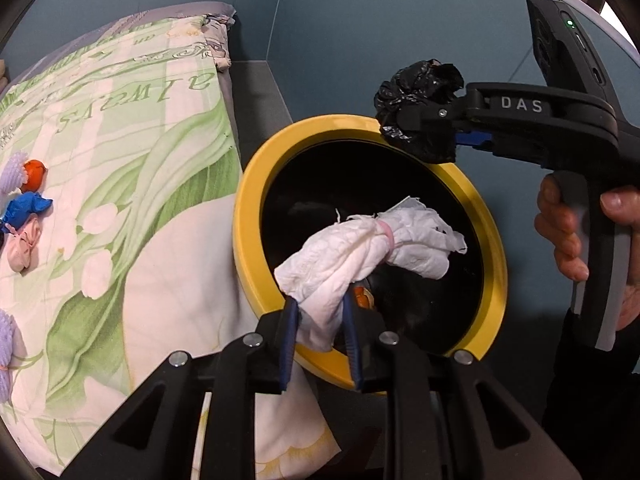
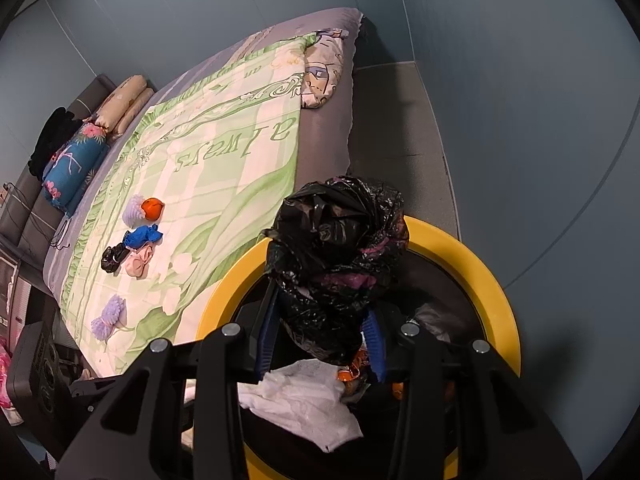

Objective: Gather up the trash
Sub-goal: 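Open both tools to drop the tissue and black bag into the bin, then move both open tools back over the remaining trash on the bed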

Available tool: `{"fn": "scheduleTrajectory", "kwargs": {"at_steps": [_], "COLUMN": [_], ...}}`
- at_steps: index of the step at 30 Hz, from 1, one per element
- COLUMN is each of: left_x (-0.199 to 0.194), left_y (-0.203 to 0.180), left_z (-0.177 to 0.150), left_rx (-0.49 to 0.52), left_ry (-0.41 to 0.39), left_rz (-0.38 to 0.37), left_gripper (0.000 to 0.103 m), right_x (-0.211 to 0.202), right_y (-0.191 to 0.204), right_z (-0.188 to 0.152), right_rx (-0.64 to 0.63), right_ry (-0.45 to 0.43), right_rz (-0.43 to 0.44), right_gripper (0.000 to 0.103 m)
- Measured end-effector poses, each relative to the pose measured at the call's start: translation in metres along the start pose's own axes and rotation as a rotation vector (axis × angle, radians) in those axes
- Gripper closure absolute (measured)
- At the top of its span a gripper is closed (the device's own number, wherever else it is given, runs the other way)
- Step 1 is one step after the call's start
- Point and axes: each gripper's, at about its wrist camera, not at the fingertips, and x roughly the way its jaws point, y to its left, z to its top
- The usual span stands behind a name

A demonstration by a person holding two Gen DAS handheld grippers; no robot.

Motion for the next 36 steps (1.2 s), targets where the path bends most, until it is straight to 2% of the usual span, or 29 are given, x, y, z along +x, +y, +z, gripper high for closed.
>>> {"fn": "scheduleTrajectory", "kwargs": {"at_steps": [10,14,22,29,36], "left_x": [-0.009,-0.014,-0.036,-0.052,-0.070], "left_y": [-0.001,0.000,0.006,0.017,0.041], "left_z": [0.000,0.000,0.004,0.004,0.003], "left_rx": [0.001,-0.005,-0.015,-0.032,-0.096], "left_ry": [-0.030,-0.042,-0.108,-0.141,-0.181], "left_rz": [-0.011,-0.011,0.006,0.030,0.061], "left_gripper": [0.058,0.052,0.032,0.026,0.021], "right_x": [-0.002,-0.006,-0.011,-0.015,-0.017], "right_y": [-0.002,-0.003,0.003,0.016,0.032], "right_z": [0.001,0.002,0.006,0.010,0.016], "right_rx": [0.017,0.027,0.020,-0.008,-0.041], "right_ry": [-0.007,-0.019,-0.036,-0.048,-0.055], "right_rz": [0.016,0.018,0.035,0.050,0.055], "right_gripper": [0.055,0.051,0.047,0.044,0.039]}}
